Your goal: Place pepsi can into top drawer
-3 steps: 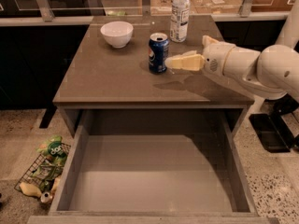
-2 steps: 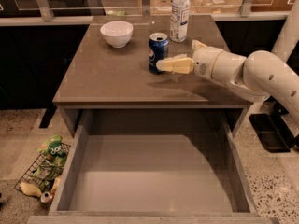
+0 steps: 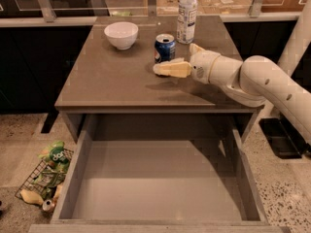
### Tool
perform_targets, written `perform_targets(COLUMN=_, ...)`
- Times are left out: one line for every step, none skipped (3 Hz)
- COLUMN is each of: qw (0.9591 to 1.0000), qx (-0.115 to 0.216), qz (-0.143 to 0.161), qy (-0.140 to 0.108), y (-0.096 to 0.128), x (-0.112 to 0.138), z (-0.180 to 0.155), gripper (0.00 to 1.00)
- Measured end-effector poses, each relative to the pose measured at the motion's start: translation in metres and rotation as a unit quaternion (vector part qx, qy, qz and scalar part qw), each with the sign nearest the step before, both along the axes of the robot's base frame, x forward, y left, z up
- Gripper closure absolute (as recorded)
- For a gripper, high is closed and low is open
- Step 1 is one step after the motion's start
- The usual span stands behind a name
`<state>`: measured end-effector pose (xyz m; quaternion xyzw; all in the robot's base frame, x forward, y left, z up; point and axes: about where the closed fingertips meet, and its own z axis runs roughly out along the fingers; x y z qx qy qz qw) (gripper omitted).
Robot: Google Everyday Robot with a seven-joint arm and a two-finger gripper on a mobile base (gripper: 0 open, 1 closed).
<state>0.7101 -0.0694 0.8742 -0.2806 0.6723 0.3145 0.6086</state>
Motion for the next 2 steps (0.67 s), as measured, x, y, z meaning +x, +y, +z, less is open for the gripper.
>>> perform_targets(qw=0.9999, qx=-0.005, qz=0.006, qy=-0.011, y=0.0082, x=0.0014, z=0.0042, gripper=0.0)
perform_targets(qw=0.9997, qx=-0.013, qz=0.013, qy=-0.018, y=0.0166, x=0.0027, z=0.0073, gripper=0.01)
